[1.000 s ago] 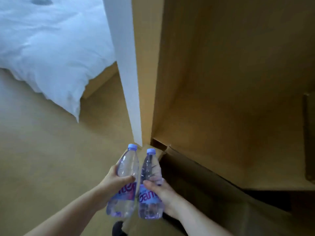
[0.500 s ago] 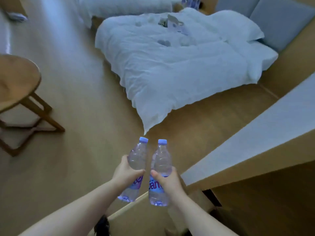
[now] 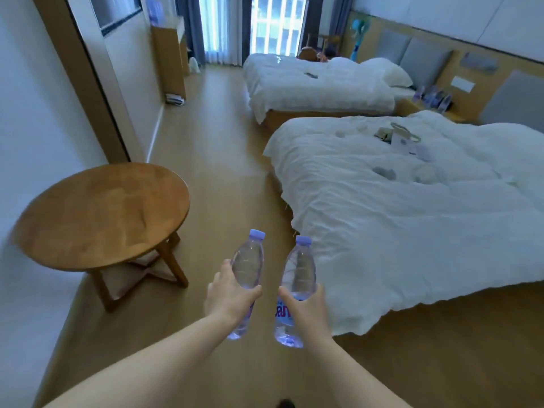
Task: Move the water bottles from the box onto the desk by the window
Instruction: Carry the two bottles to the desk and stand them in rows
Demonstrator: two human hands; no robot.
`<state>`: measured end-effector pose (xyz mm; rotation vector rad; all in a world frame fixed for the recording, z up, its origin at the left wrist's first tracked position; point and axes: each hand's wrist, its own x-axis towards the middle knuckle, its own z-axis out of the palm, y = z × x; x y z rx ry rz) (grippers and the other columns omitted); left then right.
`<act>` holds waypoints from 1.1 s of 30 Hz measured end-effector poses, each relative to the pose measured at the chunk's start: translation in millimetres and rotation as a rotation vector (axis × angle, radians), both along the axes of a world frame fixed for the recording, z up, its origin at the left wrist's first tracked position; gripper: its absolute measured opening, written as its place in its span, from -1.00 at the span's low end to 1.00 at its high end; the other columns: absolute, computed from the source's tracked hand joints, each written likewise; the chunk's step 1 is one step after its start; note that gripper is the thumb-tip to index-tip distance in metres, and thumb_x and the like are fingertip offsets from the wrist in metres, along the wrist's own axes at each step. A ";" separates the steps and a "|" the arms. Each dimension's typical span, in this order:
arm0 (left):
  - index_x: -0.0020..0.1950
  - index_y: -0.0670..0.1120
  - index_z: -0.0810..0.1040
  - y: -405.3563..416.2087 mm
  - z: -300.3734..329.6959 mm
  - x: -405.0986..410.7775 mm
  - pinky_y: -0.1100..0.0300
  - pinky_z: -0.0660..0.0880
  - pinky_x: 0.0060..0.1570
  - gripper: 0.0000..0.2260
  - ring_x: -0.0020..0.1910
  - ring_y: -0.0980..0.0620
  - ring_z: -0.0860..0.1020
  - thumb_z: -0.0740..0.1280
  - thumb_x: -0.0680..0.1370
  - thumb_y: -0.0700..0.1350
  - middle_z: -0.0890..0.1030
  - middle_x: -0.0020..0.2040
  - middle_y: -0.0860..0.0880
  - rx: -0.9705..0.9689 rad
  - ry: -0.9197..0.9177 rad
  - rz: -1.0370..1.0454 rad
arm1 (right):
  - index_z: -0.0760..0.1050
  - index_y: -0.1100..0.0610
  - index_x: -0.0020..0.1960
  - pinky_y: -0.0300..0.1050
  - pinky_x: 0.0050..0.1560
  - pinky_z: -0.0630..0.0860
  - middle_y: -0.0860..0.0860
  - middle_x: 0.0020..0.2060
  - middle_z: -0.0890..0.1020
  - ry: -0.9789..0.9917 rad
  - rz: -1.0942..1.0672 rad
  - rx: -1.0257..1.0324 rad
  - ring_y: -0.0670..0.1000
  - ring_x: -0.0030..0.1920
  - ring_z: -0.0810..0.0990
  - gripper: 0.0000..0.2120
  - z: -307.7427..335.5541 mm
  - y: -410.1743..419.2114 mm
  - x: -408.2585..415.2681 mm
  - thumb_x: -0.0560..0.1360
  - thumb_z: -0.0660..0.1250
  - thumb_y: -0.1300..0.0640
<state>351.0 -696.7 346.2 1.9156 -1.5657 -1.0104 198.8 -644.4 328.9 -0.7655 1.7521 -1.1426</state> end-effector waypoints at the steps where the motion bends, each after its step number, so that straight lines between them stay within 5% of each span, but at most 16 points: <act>1: 0.39 0.04 0.24 -19.5 2.3 -2.4 -0.05 0.52 0.10 -0.27 0.16 -0.10 0.51 0.47 0.31 0.15 0.51 0.19 -0.01 -0.004 -0.001 0.015 | 0.35 0.13 0.16 -0.18 -0.21 0.61 0.06 -0.08 0.61 0.005 0.011 -0.003 -0.02 -0.14 0.67 -0.50 1.2 -22.9 -1.8 0.38 0.55 0.06; 4: 0.36 0.03 0.26 -84.8 6.8 -14.0 -0.04 0.53 0.08 -0.29 0.14 -0.08 0.52 0.49 0.31 0.15 0.52 0.16 0.00 -0.013 -0.003 0.054 | 0.37 0.13 0.16 -0.36 -0.32 0.44 -0.04 -0.13 0.60 0.064 0.058 -0.018 -0.16 -0.20 0.61 -0.51 5.3 -97.7 -13.8 0.38 0.54 0.05; 11: 0.33 -0.04 0.29 -245.0 36.6 -57.2 0.01 0.53 0.03 -0.32 0.08 -0.10 0.55 0.51 0.33 0.09 0.55 0.12 -0.05 -0.028 0.093 0.202 | 0.34 0.12 0.20 -0.17 -0.17 0.59 0.00 -0.07 0.61 0.075 0.200 -0.064 -0.06 -0.13 0.65 -0.45 26.1 -279.6 -63.4 0.34 0.54 0.02; 17: 0.28 -0.13 0.32 -367.6 65.7 -72.0 0.29 0.35 -0.31 -0.43 -0.04 0.00 0.50 0.52 0.39 -0.06 0.52 0.09 -0.07 -0.046 0.217 0.288 | 0.38 0.15 0.22 -0.32 -0.29 0.53 0.04 -0.04 0.63 0.107 0.299 -0.082 -0.07 -0.14 0.66 -0.44 51.4 -420.0 -80.4 0.36 0.55 0.00; 22: 0.26 -0.15 0.31 -495.8 69.4 -69.1 0.20 0.38 -0.23 -0.46 -0.08 -0.03 0.50 0.51 0.41 -0.07 0.50 0.01 -0.06 -0.034 0.242 0.328 | 0.33 0.14 0.21 -0.35 -0.32 0.46 0.00 -0.06 0.58 0.123 0.357 -0.091 -0.11 -0.14 0.62 -0.47 59.3 -550.8 -74.8 0.40 0.52 0.01; 31: 0.22 -0.16 0.25 -758.8 70.2 -42.2 0.26 0.30 -0.37 -0.50 -0.07 -0.04 0.45 0.46 0.45 -0.10 0.46 0.14 -0.12 0.005 0.200 0.292 | 0.28 0.09 0.23 -0.34 -0.27 0.45 -0.07 -0.08 0.53 0.173 0.376 -0.099 -0.14 -0.13 0.58 -0.47 76.8 -805.4 -45.3 0.41 0.50 0.02; 33: 0.22 -0.16 0.25 -808.1 73.2 -41.7 0.21 0.36 -0.26 -0.49 -0.06 -0.05 0.45 0.47 0.43 -0.09 0.46 0.15 -0.13 0.015 0.181 0.294 | 0.28 0.10 0.24 -0.33 -0.28 0.45 -0.09 -0.09 0.52 0.181 0.360 -0.085 -0.13 -0.14 0.58 -0.45 76.9 -853.7 -46.4 0.41 0.50 0.01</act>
